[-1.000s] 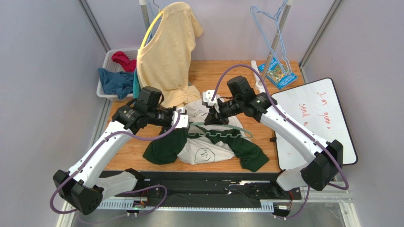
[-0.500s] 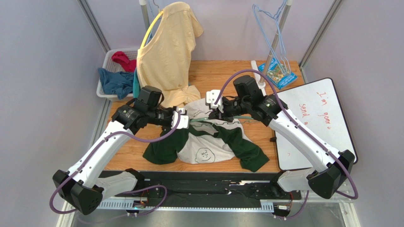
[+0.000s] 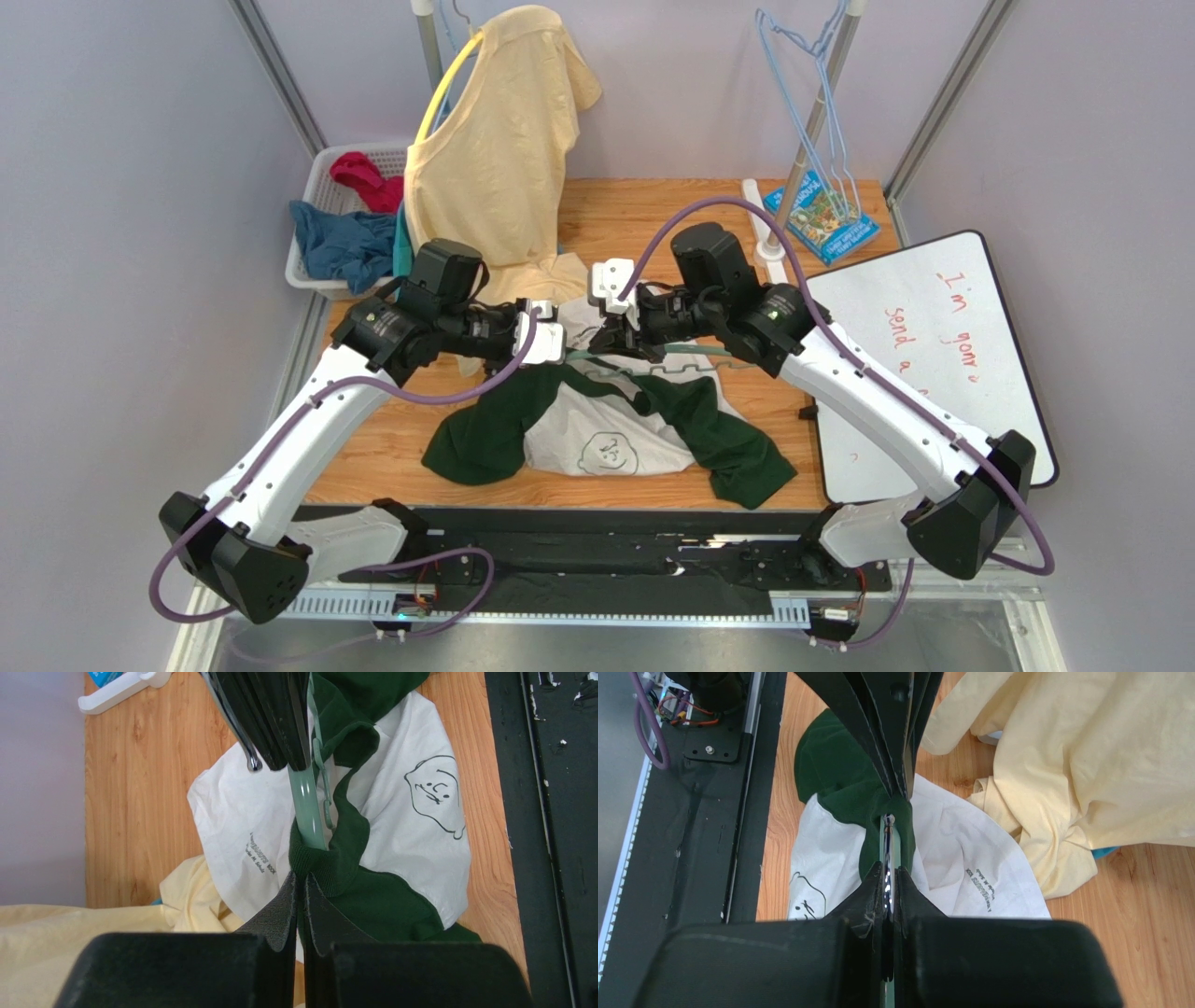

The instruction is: Place the t-shirt on the hanger

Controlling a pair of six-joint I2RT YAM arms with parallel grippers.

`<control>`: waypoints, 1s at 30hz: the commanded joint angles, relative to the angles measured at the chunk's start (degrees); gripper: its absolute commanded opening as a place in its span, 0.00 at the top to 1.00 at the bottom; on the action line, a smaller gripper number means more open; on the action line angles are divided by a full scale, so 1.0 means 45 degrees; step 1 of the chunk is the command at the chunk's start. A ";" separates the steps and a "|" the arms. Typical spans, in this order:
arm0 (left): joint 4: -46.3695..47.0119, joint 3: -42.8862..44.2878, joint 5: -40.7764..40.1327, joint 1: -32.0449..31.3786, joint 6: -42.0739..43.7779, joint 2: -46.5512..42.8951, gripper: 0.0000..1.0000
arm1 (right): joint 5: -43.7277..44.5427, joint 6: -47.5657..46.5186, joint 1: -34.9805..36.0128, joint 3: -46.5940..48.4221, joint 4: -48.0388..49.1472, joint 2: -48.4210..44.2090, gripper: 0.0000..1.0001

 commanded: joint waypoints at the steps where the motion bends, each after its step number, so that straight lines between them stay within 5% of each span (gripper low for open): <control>1: 0.0262 0.0637 0.0538 -0.0301 -0.0154 0.0158 1.00 | -0.0833 0.0870 0.0355 0.0553 0.2051 0.0332 1.00; 10: 0.0379 0.0599 0.0343 -0.0458 -0.0526 -0.0251 1.00 | -0.0404 0.1181 -0.0052 -0.0031 0.2617 0.0237 1.00; 18: 0.2057 0.0208 0.0499 -0.0438 -0.3138 -0.0603 1.00 | -0.1787 0.4010 -0.0327 -0.0891 0.5174 0.0040 1.00; 21: 0.1827 0.0149 0.0771 -0.0419 -0.2776 -0.0682 1.00 | -0.1927 0.4950 -0.0288 -0.1106 0.5995 0.0001 1.00; 30: -0.1201 0.0481 0.1025 0.1101 -0.1015 -0.1248 0.53 | -0.2063 0.5245 -0.0288 -0.1418 0.6485 -0.0194 1.00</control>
